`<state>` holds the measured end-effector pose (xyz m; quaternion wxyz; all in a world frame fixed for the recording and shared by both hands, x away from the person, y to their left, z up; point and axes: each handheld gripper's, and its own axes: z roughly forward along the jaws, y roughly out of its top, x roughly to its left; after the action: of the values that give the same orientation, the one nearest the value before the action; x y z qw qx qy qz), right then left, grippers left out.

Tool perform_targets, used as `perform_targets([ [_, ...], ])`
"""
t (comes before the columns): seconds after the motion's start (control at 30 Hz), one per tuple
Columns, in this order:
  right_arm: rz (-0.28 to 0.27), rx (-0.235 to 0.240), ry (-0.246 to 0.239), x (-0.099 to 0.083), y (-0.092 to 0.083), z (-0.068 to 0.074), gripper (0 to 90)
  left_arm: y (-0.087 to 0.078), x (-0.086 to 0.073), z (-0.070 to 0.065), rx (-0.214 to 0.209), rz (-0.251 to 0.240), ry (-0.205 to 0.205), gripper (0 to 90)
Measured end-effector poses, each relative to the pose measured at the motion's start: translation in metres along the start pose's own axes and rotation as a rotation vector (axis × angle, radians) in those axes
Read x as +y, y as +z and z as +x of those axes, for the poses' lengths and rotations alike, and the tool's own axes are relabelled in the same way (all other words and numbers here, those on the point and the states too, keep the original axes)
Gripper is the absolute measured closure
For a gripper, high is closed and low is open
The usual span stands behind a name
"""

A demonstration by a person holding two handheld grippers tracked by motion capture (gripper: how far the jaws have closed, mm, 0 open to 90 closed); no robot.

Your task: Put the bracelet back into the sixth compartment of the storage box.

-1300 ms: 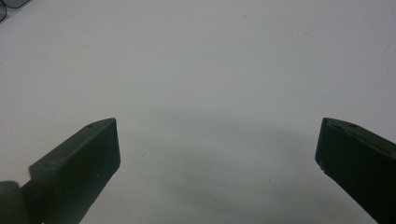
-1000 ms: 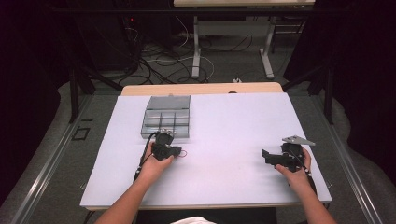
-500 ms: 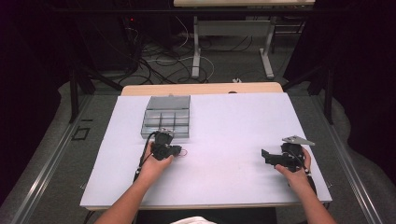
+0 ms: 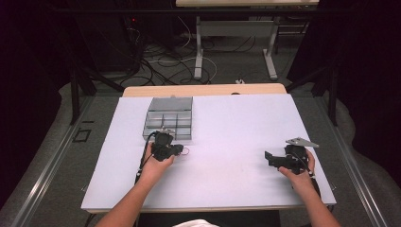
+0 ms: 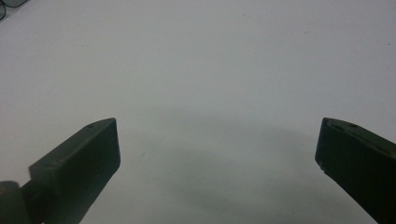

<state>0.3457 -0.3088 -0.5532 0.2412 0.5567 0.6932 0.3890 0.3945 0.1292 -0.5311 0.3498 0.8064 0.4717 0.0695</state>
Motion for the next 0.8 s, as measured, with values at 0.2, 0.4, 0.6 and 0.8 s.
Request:
perform_targets([
  [0.2, -0.001, 0.000, -0.004, 0.000, 0.000, 0.000, 0.0, -0.005, 0.004, -0.003, 0.006, -0.016, 0.009, 86.4],
  [0.4, 0.001, -0.003, 0.000, 0.000, -0.001, 0.000, 0.0, -0.010, 0.009, -0.005, 0.002, -0.027, 0.007, 86.4],
  [0.6, 0.001, -0.002, 0.002, 0.000, -0.001, 0.000, 0.0, -0.014, 0.014, -0.006, 0.019, -0.056, 0.007, 86.4],
  [0.8, 0.000, -0.003, 0.000, 0.000, -0.001, 0.000, 0.0, -0.020, 0.021, -0.007, 0.021, -0.069, 0.008, 86.4],
])
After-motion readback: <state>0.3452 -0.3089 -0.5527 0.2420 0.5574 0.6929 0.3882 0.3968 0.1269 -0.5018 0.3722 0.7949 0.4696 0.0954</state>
